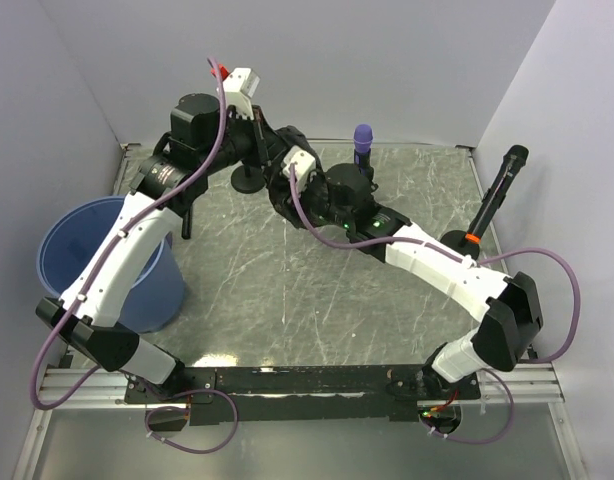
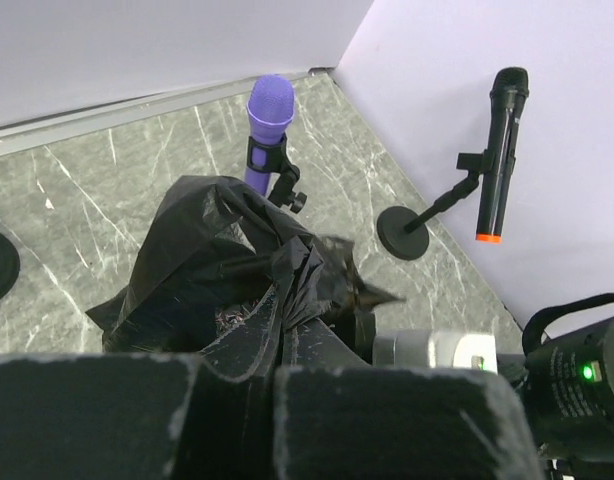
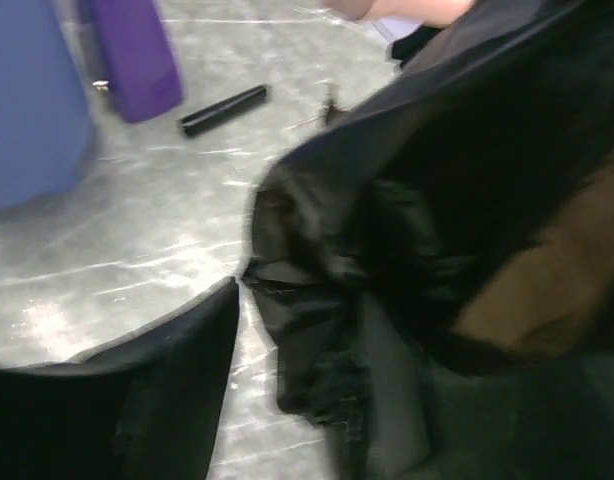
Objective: Put the trash bags into the trash bin
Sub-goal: Unfold the trash bag at the center of the board.
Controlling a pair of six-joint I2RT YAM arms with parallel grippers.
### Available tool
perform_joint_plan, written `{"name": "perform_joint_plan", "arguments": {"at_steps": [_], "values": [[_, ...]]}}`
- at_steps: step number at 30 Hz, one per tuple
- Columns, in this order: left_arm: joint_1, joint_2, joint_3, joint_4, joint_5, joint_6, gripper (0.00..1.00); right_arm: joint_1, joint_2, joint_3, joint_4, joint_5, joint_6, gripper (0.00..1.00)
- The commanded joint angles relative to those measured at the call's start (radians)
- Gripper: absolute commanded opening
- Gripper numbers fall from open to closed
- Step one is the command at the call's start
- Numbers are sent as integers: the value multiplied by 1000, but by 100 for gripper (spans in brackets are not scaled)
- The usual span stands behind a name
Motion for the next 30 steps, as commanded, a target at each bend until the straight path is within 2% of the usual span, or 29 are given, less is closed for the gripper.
{"name": "perform_joint_plan", "arguments": {"at_steps": [1, 3, 5, 10, 11, 15, 17, 19, 25, 30], "values": [[14, -58, 36, 51, 20, -34, 1, -40, 27, 73, 57, 61, -17, 40], [14, -66, 32, 54, 20, -35, 1, -51, 38, 93, 54, 62, -35, 22], [18, -64, 39, 54, 12, -32, 1, -60, 44, 109, 40, 42, -48, 0], [26, -64, 55, 49, -52, -24, 1, -84, -26, 81, 11, -92, -20, 0], [26, -61, 60, 51, -79, -32, 1, -80, -49, 73, -3, -126, -26, 5], [32, -47, 95, 37, -263, -110, 1, 12, -149, -38, 28, -67, -132, 54], [41, -32, 117, 22, -310, -167, 1, 78, -169, -104, 118, 26, -196, 72], [46, -15, 144, 11, -330, -221, 1, 113, -160, -128, 158, 96, -242, 78], [49, -6, 158, 3, -325, -322, 1, 169, -72, -103, 262, 241, -334, 88], [54, -3, 180, -14, -353, -385, 1, 186, 10, -23, 301, 272, -342, 91]]}}
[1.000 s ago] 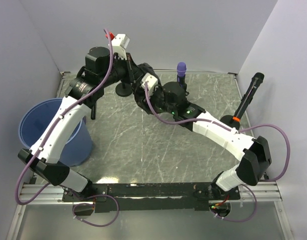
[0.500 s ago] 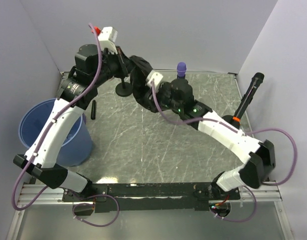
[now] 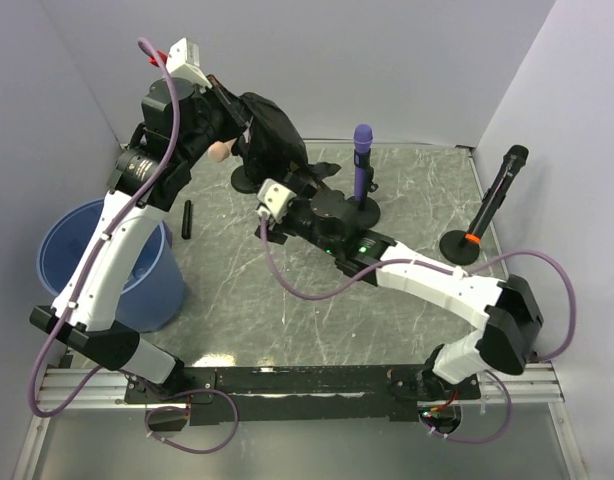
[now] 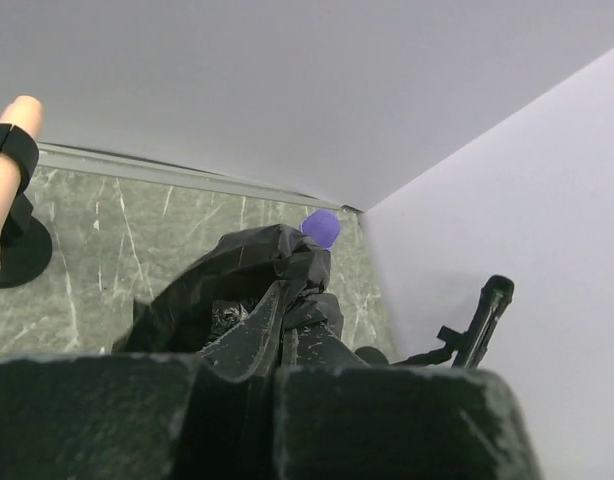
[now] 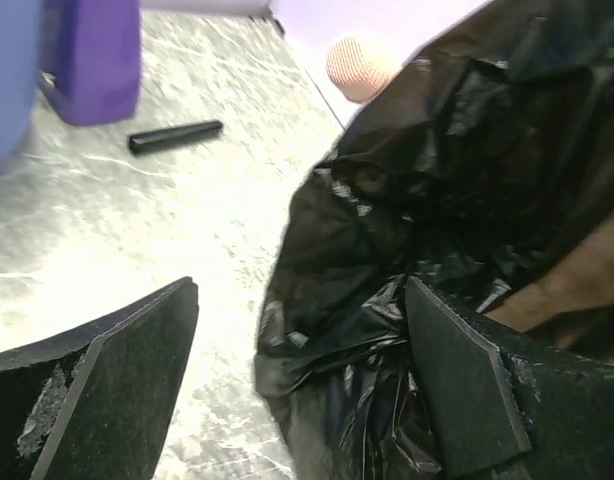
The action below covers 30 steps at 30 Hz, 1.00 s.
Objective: Put the trash bags into the trash bin
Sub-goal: Unfold the trash bag at the center of the board.
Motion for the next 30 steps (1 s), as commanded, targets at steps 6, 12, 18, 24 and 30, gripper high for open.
{"name": "perform_joint_plan", "arguments": {"at_steps": [6, 12, 18, 24, 30], "values": [[6, -16, 80, -7, -4, -157, 1, 10, 171, 195, 161, 165, -115, 88], [29, -35, 68, -23, 8, -204, 1, -24, 315, 326, 256, 230, -289, 72], [60, -46, 57, -15, 38, -227, 1, -90, 338, 366, 170, 164, -261, 30], [95, -41, -31, 109, 203, -40, 10, -158, 113, 295, -102, -290, -35, 0], [125, -263, -388, 403, 520, 399, 92, -352, -4, 380, -387, -883, 263, 0]]}}
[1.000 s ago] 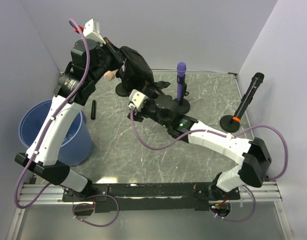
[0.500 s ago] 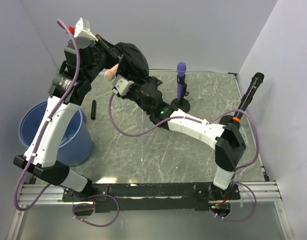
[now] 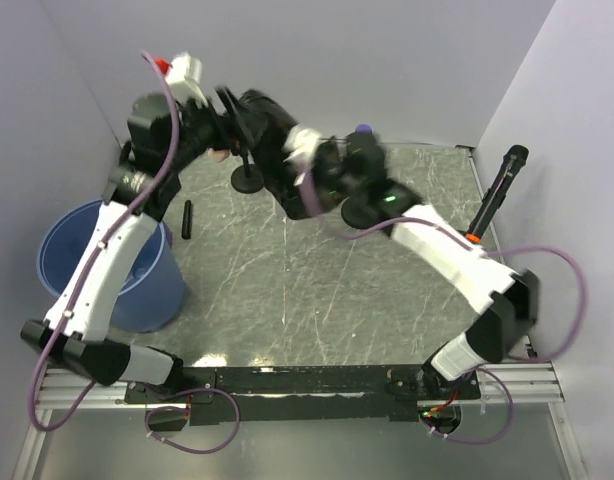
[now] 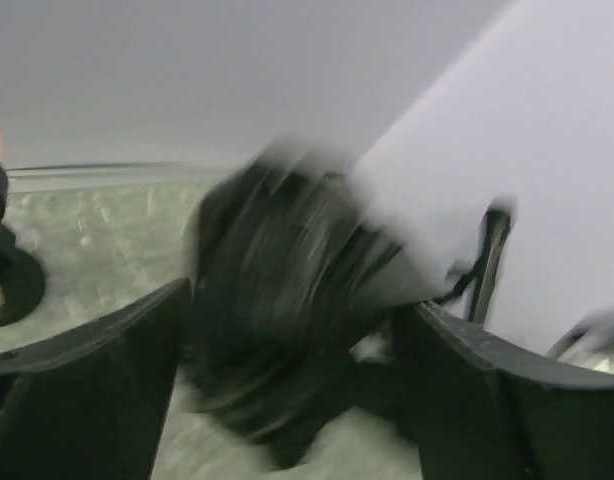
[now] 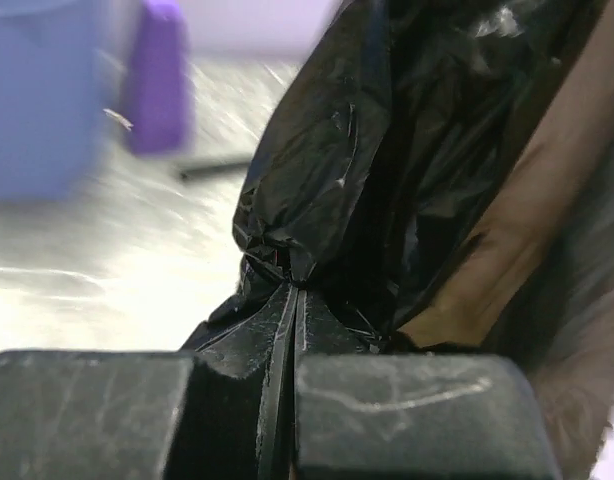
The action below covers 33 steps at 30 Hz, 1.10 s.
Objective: Put the trash bags into the trash bin
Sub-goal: Unfold the trash bag at the center of the board.
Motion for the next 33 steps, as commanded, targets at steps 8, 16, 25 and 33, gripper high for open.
{"name": "perform_joint_plan", "arguments": {"at_steps": [8, 16, 25, 33], "values": [[12, -347, -234, -32, 462, 691, 95, -263, -122, 1, 106, -813, 704, 0], [-43, -299, -238, -175, 552, 938, 93, -267, -103, 27, 206, -948, 807, 0], [-47, -204, -180, -269, 616, 1132, 90, -265, -116, 15, 206, -968, 810, 0], [-47, -135, -131, -311, 759, 1138, 52, -268, -117, 13, 131, -931, 734, 0]]}}
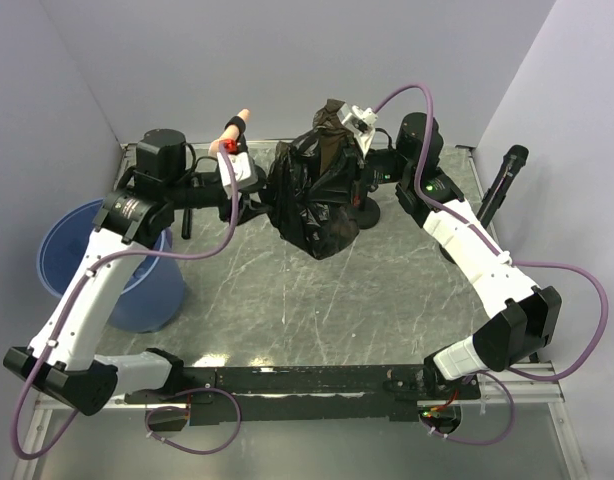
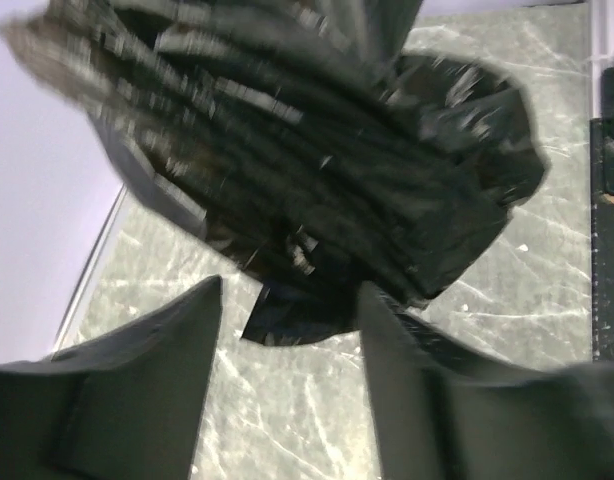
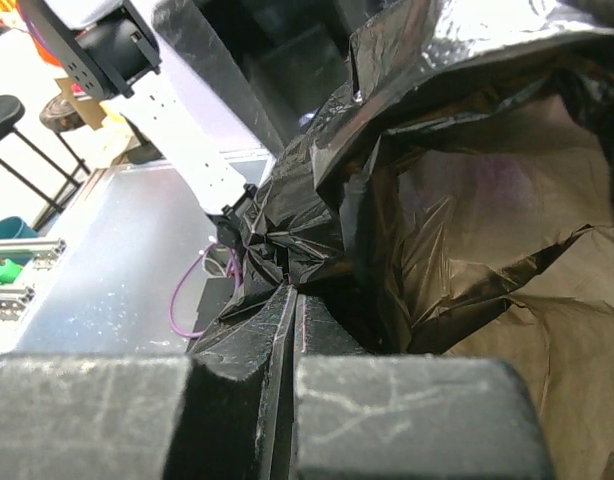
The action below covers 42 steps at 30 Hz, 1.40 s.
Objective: Put the trash bags into the trash bin
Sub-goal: Unfold the trash bag at the center of the board.
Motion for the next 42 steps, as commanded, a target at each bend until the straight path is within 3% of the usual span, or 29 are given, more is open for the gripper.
{"name": "perform_joint_plan", "arguments": {"at_steps": [1, 2, 3, 4, 8, 10, 11, 12, 15, 17, 19, 22, 25, 28, 30, 35, 42], "values": [[-6, 49, 82, -41, 158, 28, 43, -5, -17, 18, 2, 10, -40, 0], [-8, 66, 99, -76, 178, 41, 28, -6, -11, 18, -2, 19, -43, 0], [-8, 81, 111, -116, 190, 49, 6, -8, -6, 21, 1, 24, -41, 0], [-9, 87, 114, -128, 198, 48, 1, -9, 1, 24, -4, 30, -44, 0], [-11, 48, 47, -63, 187, 5, 1, -20, 23, 49, -46, 74, -70, 3], [-11, 9, -5, 2, 158, -44, 0, -25, 26, 87, -205, 248, -179, 24], [-11, -6, -27, 31, 137, -73, 1, -25, 20, 103, -276, 372, -226, 40], [-11, -20, -54, 63, 112, -112, 1, -22, 1, 112, -337, 544, -313, 46], [-11, -54, -103, 163, 39, -271, 1, -22, -57, 100, -381, 909, -401, 57], [-14, -66, -130, 212, 0, -360, 1, -19, -103, 86, -395, 1017, -443, 58], [-18, -68, -145, 249, -43, -437, 1, -11, -169, 48, -377, 1018, -449, 58], [-22, -57, -151, 274, -75, -489, 0, 41, -287, -53, -297, 854, -481, 51], [-26, -42, -150, 297, -130, -529, 1, 194, -371, -113, -263, 938, -569, 44], [-28, -28, -140, 306, -158, -592, 0, 270, -382, -117, -283, 811, -602, 38], [-26, -28, -136, 318, -135, -592, 1, 306, -359, -103, -321, 811, -606, 37], [-28, -38, -136, 352, -51, -623, 1, 323, -287, -123, -269, 962, -549, 60], [-32, -55, -145, 355, 46, -574, 1, 323, -200, -81, -232, 969, -448, 66]]}}
